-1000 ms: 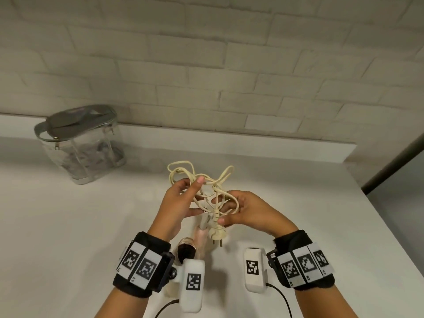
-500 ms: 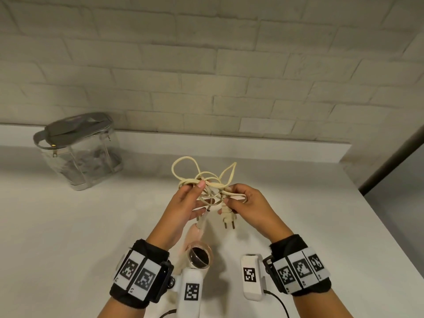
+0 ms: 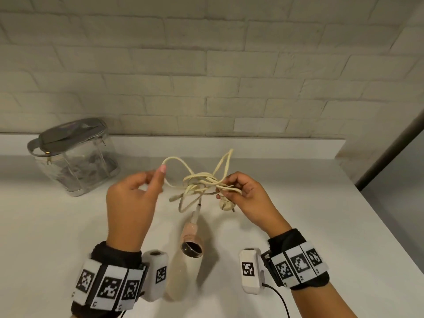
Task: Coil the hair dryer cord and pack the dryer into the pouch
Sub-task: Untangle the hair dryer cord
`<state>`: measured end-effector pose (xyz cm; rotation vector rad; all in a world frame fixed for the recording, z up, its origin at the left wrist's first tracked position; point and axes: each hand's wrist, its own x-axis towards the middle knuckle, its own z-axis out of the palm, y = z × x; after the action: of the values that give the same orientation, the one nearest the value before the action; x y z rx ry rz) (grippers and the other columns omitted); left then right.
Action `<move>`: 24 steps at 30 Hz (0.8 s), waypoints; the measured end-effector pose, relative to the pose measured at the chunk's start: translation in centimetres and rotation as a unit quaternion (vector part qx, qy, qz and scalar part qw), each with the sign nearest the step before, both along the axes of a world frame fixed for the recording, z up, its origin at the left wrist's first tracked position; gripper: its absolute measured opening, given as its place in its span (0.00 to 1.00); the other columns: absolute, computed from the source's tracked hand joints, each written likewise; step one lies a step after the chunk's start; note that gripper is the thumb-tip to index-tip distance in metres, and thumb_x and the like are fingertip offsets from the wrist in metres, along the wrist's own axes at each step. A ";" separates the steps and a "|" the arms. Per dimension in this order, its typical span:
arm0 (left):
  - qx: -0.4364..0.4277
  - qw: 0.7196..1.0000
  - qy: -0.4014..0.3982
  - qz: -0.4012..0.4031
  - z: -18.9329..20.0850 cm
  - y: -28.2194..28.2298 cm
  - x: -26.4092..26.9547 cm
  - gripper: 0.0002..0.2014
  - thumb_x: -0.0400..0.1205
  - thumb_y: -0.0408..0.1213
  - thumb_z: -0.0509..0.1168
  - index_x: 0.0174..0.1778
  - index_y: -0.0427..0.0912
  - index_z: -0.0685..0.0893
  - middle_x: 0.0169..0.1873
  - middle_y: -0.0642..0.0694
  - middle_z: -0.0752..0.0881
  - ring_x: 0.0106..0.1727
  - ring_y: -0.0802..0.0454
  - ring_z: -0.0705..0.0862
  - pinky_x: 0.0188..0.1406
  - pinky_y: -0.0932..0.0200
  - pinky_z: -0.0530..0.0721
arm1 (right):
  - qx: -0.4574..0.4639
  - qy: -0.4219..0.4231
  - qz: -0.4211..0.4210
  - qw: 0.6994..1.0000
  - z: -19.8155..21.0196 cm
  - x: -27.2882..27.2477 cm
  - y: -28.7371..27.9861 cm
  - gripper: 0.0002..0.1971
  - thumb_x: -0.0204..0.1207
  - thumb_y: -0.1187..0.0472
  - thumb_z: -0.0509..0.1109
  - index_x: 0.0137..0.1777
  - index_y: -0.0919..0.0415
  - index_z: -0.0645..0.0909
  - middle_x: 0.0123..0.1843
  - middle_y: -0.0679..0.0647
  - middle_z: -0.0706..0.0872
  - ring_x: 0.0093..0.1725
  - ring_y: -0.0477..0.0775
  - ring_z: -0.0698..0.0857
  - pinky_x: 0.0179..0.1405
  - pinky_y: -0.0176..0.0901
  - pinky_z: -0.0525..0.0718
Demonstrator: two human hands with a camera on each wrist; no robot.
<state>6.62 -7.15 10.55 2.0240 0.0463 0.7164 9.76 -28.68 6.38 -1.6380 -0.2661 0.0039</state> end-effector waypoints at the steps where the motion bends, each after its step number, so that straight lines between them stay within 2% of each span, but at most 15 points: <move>1: 0.048 0.999 -0.021 -0.009 0.6 -0.4 0.1 0.17 0.75 0.56 0.67 0.33 0.44 0.85 0.34 0.52 0.87 0.38 0.62 0.83 0.49 0.56 0.81 | 0.009 0.001 0.007 1.000 0.1 0.0 0.0 0.11 0.75 0.75 0.66 0.42 0.57 0.78 0.40 0.49 0.89 0.44 0.58 0.90 0.44 0.51 0.85; 3: 0.161 0.987 -0.023 0.006 1.3 -1.4 0.5 0.15 0.72 0.57 0.68 0.44 0.51 0.84 0.50 0.50 0.83 0.57 0.50 0.78 0.63 0.43 0.73 | 0.029 0.006 0.013 0.999 0.3 -0.2 0.1 0.10 0.74 0.75 0.66 0.41 0.59 0.77 0.41 0.54 0.89 0.42 0.59 0.90 0.40 0.44 0.86; 4: 0.203 0.979 -0.012 0.020 1.5 -1.9 0.7 0.17 0.71 0.58 0.69 0.50 0.53 0.83 0.57 0.47 0.78 0.63 0.46 0.73 0.66 0.41 0.67 | 0.034 0.008 0.014 0.999 0.5 -0.3 0.2 0.10 0.75 0.75 0.66 0.41 0.60 0.77 0.41 0.56 0.89 0.41 0.57 0.90 0.38 0.45 0.85; 6: 0.263 0.965 -0.001 -0.010 1.8 -2.6 1.2 0.20 0.72 0.56 0.68 0.59 0.58 0.81 0.65 0.44 0.72 0.70 0.44 0.66 0.69 0.46 0.61 | 0.023 0.005 0.009 1.000 0.6 -0.3 0.3 0.08 0.75 0.75 0.66 0.42 0.61 0.78 0.41 0.58 0.88 0.38 0.53 0.89 0.34 0.43 0.82; 7: 0.288 0.956 0.003 -0.055 1.7 -2.9 1.5 0.18 0.74 0.54 0.67 0.60 0.58 0.81 0.66 0.45 0.73 0.70 0.45 0.68 0.67 0.50 0.61 | 0.009 0.001 0.008 1.000 0.6 -0.3 0.4 0.08 0.75 0.74 0.66 0.43 0.61 0.78 0.41 0.60 0.88 0.37 0.51 0.89 0.34 0.43 0.83; 9: 0.298 0.939 0.050 -0.161 1.3 -3.4 2.2 0.13 0.79 0.47 0.64 0.58 0.55 0.84 0.59 0.49 0.83 0.61 0.49 0.79 0.58 0.58 0.69 | -0.010 -0.002 0.007 1.000 0.4 -0.1 0.5 0.06 0.76 0.73 0.65 0.44 0.62 0.78 0.41 0.60 0.87 0.36 0.50 0.88 0.37 0.46 0.82; 11: 0.260 0.931 0.115 -0.227 0.9 -3.2 2.6 0.10 0.80 0.44 0.63 0.52 0.53 0.87 0.48 0.52 0.87 0.48 0.54 0.84 0.47 0.59 0.78 | -0.016 0.000 0.006 1.000 0.3 0.0 0.6 0.07 0.77 0.72 0.65 0.44 0.60 0.78 0.40 0.55 0.86 0.34 0.46 0.86 0.34 0.35 0.80; 12: 0.240 0.930 0.136 -0.244 0.9 -2.9 2.8 0.09 0.79 0.45 0.64 0.50 0.53 0.88 0.45 0.53 0.87 0.45 0.56 0.84 0.46 0.58 0.80 | -0.023 0.002 0.007 1.000 0.3 -0.1 0.7 0.08 0.77 0.72 0.65 0.43 0.58 0.78 0.39 0.53 0.85 0.33 0.44 0.86 0.32 0.30 0.78; 14: 0.209 0.923 0.168 -0.275 0.7 -2.1 3.1 0.08 0.77 0.44 0.67 0.49 0.53 0.89 0.44 0.54 0.87 0.45 0.60 0.83 0.46 0.62 0.79 | -0.040 0.002 0.010 0.999 0.1 -0.1 0.7 0.10 0.78 0.71 0.64 0.42 0.55 0.78 0.39 0.52 0.84 0.34 0.44 0.85 0.32 0.28 0.77; 18: 0.216 0.904 0.200 -0.310 0.1 -0.9 3.4 0.10 0.75 0.39 0.70 0.52 0.52 0.89 0.41 0.54 0.86 0.40 0.60 0.82 0.43 0.65 0.75 | -0.064 -0.009 -0.003 0.998 -0.1 0.3 0.8 0.11 0.78 0.71 0.63 0.43 0.53 0.79 0.40 0.48 0.84 0.38 0.40 0.83 0.43 0.33 0.80; 21: 0.171 0.926 0.179 -0.284 -0.2 -0.7 3.4 0.11 0.75 0.36 0.70 0.52 0.52 0.88 0.38 0.56 0.85 0.38 0.63 0.83 0.39 0.71 0.77 | -0.060 -0.003 -0.001 0.998 -0.2 0.4 1.0 0.05 0.78 0.69 0.65 0.46 0.60 0.79 0.39 0.46 0.84 0.37 0.35 0.82 0.41 0.29 0.78; 23: 0.081 0.946 0.170 -0.264 -0.3 -0.4 3.5 0.12 0.75 0.33 0.70 0.48 0.56 0.89 0.36 0.51 0.85 0.35 0.57 0.85 0.40 0.68 0.83 | -0.059 0.002 0.004 0.998 0.0 0.5 0.8 0.04 0.78 0.70 0.64 0.47 0.62 0.79 0.39 0.48 0.83 0.35 0.36 0.81 0.39 0.29 0.78; 24: 0.026 0.952 0.163 -0.256 -0.4 -0.2 3.6 0.14 0.75 0.31 0.69 0.45 0.59 0.89 0.35 0.49 0.84 0.34 0.53 0.85 0.41 0.63 0.86 | -0.052 0.005 0.009 0.999 0.1 0.5 0.6 0.05 0.78 0.70 0.63 0.46 0.61 0.78 0.39 0.50 0.83 0.37 0.38 0.82 0.41 0.31 0.79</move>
<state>10.19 -7.30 10.17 2.0626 -0.2982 0.0542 10.28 -28.05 6.44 -1.7382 -0.2762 0.0407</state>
